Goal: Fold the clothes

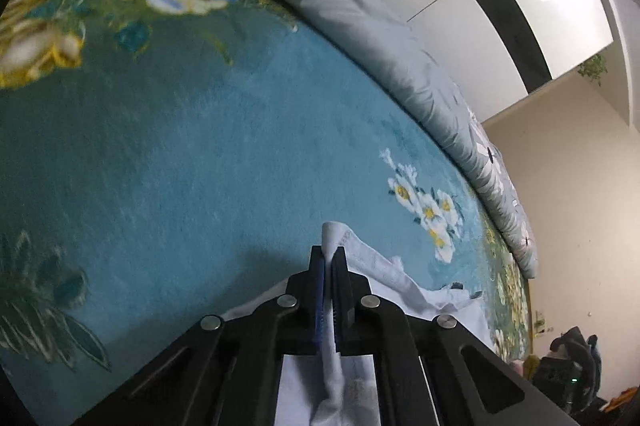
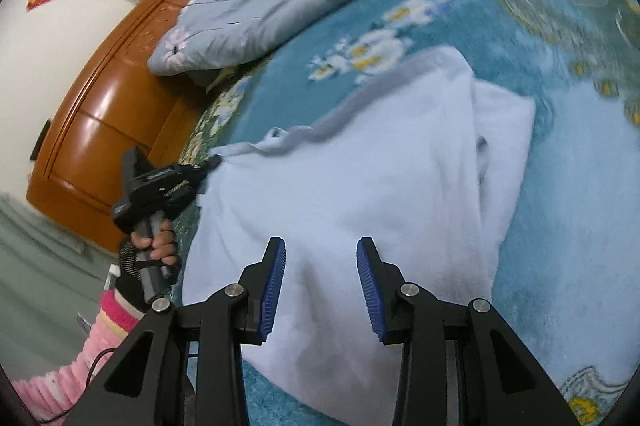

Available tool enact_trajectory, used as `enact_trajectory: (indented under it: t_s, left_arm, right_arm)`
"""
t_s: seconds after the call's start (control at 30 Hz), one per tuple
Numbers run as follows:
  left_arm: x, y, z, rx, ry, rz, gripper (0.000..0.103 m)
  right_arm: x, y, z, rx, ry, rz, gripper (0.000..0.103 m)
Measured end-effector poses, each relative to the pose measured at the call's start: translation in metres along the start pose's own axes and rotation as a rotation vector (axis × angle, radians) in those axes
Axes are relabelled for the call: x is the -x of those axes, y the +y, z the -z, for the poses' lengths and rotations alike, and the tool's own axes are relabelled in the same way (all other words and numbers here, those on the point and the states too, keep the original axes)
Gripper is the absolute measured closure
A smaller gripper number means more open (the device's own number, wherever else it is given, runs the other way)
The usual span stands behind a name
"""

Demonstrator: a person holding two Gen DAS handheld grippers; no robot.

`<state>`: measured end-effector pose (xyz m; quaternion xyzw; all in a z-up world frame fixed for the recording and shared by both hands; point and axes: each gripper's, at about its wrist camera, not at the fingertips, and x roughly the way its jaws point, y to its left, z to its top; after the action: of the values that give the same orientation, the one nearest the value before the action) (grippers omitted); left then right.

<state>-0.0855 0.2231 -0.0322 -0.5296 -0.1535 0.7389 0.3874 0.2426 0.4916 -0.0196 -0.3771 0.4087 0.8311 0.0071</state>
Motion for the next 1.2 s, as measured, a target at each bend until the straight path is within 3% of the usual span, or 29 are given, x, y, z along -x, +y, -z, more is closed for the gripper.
enact_trajectory:
  t_s: [0.1,0.2,0.23,0.33,0.4,0.53,0.63,0.8,0.87,0.97,1.0,1.07,1.2]
  left_arm:
    - [-0.008,0.000,-0.013,-0.015,0.030,-0.083,0.099]
    - [-0.015,0.007,-0.015,-0.002,0.067,-0.110,0.095]
    - [-0.011,0.011,-0.015,0.013,0.060,-0.122,0.091]
    - [0.009,0.024,-0.014,0.092,0.001,-0.175,0.057]
    - [0.027,0.028,-0.011,0.137,-0.047,-0.191,0.057]
    - [0.046,-0.012,0.012,0.034,-0.017,-0.108,0.055]
    - [0.033,-0.068,0.053,-0.095,0.075,0.001,0.048]
    - [-0.003,-0.130,0.128,-0.248,0.248,0.097,0.050]
    - [-0.014,-0.141,0.144,-0.285,0.270,0.060,0.055]
    - [-0.032,-0.137,0.162,-0.273,0.318,0.010,0.073]
    - [-0.037,-0.133,0.167,-0.250,0.322,0.001,0.075]
    - [-0.045,-0.125,0.169,-0.227,0.297,-0.042,0.097]
    - [-0.025,-0.115,0.173,-0.169,0.249,-0.059,0.098]
  right_arm:
    - [0.002,-0.009,0.002,-0.022,-0.002,0.004,0.065]
    - [0.007,-0.017,0.003,-0.051,-0.006,0.005,0.065]
    - [0.011,-0.019,0.004,-0.056,-0.011,0.008,0.065]
    - [0.033,-0.027,0.006,-0.054,-0.055,0.040,0.065]
    - [0.048,-0.038,0.007,-0.082,-0.089,0.054,0.065]
    - [0.061,-0.059,0.008,-0.128,-0.104,0.129,0.064]
    - [0.054,-0.065,0.005,-0.155,-0.091,0.087,0.064]
    - [0.030,-0.062,-0.005,-0.163,-0.060,0.027,0.064]
    - [0.029,-0.063,-0.006,-0.172,-0.067,0.010,0.065]
    - [0.029,-0.062,-0.006,-0.181,-0.070,0.001,0.086]
    - [0.030,-0.061,-0.006,-0.185,-0.071,-0.009,0.090]
    - [0.033,-0.057,-0.008,-0.182,-0.079,-0.012,0.092]
    - [0.038,-0.033,-0.020,-0.143,-0.083,0.027,0.094]
